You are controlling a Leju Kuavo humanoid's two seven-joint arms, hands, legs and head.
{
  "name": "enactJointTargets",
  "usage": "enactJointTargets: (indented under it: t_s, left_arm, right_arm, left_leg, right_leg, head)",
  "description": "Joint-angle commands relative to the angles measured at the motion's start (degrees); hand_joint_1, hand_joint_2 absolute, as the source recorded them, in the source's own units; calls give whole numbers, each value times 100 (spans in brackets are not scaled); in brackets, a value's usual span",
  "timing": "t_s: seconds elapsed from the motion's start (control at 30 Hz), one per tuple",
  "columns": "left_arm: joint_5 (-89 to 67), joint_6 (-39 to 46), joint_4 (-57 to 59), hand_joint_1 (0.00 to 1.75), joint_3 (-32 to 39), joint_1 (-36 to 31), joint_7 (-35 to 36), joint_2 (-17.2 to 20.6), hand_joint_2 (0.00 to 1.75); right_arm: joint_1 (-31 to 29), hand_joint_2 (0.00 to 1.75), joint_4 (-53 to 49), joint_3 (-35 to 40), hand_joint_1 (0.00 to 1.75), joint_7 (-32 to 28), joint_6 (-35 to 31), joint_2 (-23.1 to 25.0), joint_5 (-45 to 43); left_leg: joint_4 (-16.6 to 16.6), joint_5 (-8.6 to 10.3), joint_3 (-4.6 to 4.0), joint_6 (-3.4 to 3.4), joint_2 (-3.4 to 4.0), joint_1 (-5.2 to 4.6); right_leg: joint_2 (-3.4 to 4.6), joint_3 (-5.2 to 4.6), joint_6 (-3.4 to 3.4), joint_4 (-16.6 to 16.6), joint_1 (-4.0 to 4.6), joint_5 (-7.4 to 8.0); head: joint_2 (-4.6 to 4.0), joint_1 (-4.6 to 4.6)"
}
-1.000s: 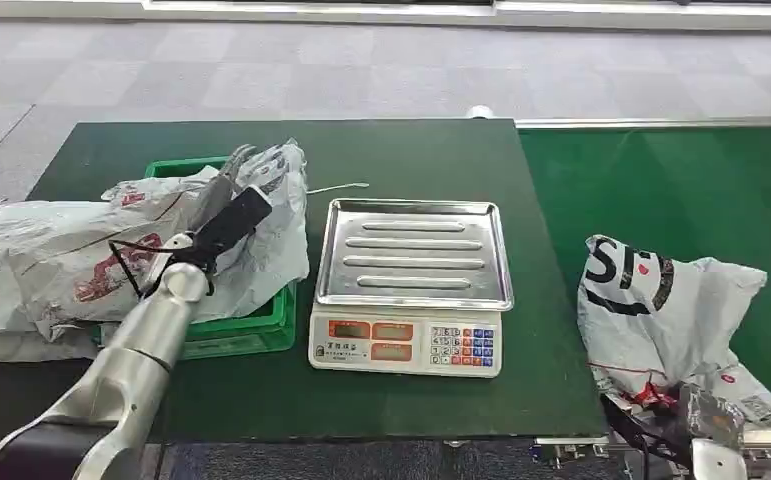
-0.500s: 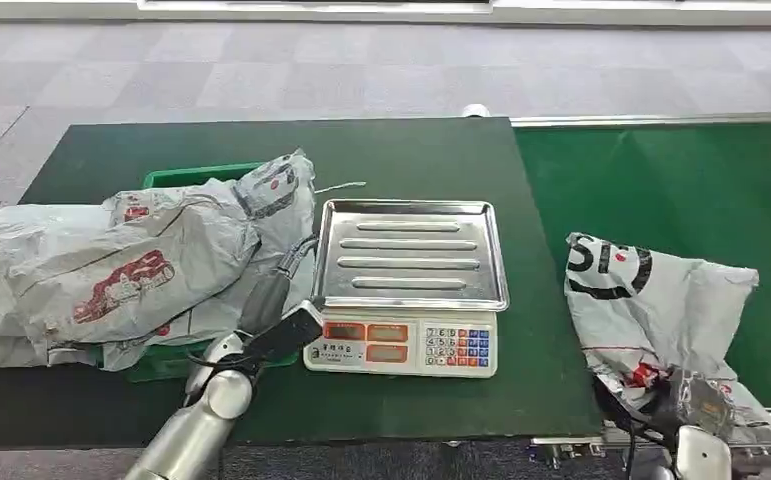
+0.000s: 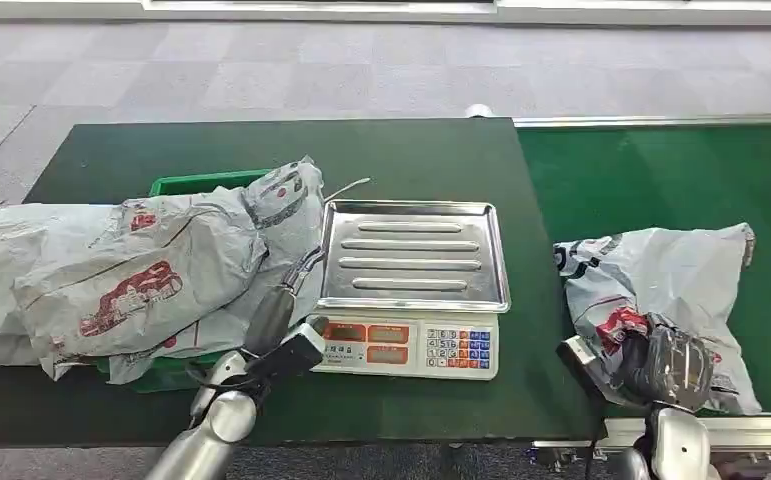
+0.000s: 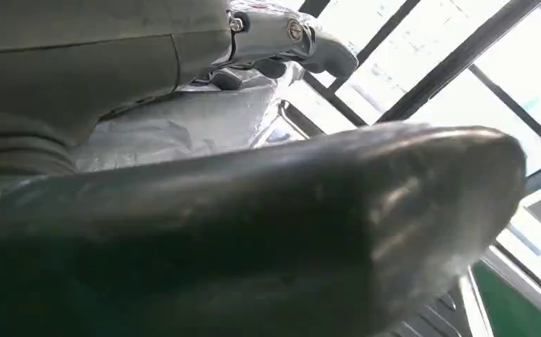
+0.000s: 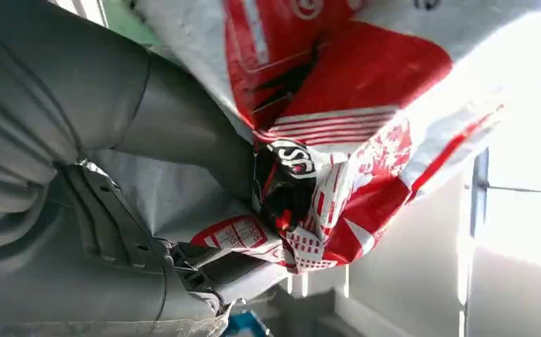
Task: Moved the parcel from conveyor to table for the left to box.
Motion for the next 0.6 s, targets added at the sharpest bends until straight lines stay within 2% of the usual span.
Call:
enactJointTargets:
  t_s: [0.03,0.17,0.3,0.33,0.37,0.4,0.43,0.47,0.5,0.6]
  left_arm:
    - [-18,-119,699,0,-143,-332,-86,-149,0]
    - [-14,-129,742,0,-148,-414,-72,-181,0]
    - [17,-82,839,0,-161,-513,-195,-135,0]
    - [-22,145,799,0,-144,-569,-348,-119,0]
    - [-277,717,676,0,-133,-618,-462,-115,0]
    - [-537,1760,316,0,12,-582,-734,-188,0]
    - [-950,2604,-33,0,43,-582,-813,-211,0]
    - [-1101,2766,-538,0,-5,-597,-606,-149,0]
    - [-1282,3268,-825,0,7,-649,-715,-152,0]
    - [-1282,3268,-825,0,7,-649,-715,-152,0]
  right_arm:
    - [1288,175,-2082,214,175,468,-90,-63,93]
    - [1518,175,-2267,236,175,531,-135,-93,93]
    - [1576,175,-2470,260,175,564,-177,-297,93]
    - [1710,175,-2708,120,175,394,-267,-349,93]
    - [1894,175,-2990,-234,175,86,-279,-300,93]
    - [2104,175,-3284,-790,175,-701,-396,194,93]
    - [2182,175,-3450,-1474,175,-1904,-625,1054,93]
    - [1865,175,-3682,-2498,175,-3771,-787,2490,93]
    - [1860,175,-3754,-2536,175,-4053,-787,2572,93]
    - [1860,175,-3754,-2536,175,-4053,-787,2572,93]
  left_leg:
    - [-6,2,6,1,-19,-4]
    - [-5,-3,3,9,-54,-5]
    - [-1,-6,1,10,-25,-6]
    - [-6,-4,7,10,-22,-8]
    - [-3,-4,1,11,-28,-11]
    - [1,-3,-6,12,-38,-16]
    - [3,-2,-11,11,-57,-15]
    - [9,-3,-19,9,-58,-11]
    - [8,-4,-15,6,-58,-7]
    - [2,-7,-4,0,-35,-4]
  right_leg:
    - [-17,8,-2,-3,-4,-6]
    - [-57,20,6,-6,-5,-20]
    - [-28,10,6,-4,-6,-13]
    - [-24,13,5,-7,-9,-11]
    - [-31,8,6,-4,-11,-13]
    - [-42,3,7,2,-17,-17]
    - [-62,3,5,5,-16,-22]
    - [-63,-5,4,8,-12,-22]
    - [-63,-2,0,7,-8,-24]
    - [-37,-4,-5,9,-2,-22]
  head:
    - [-2,0]
    - [-2,0]
    - [-2,0]
    - [-2,0]
    - [0,0]
    - [0,0]
    - [0,0]
    - [-2,0]
    - [0,0]
    - [0,0]
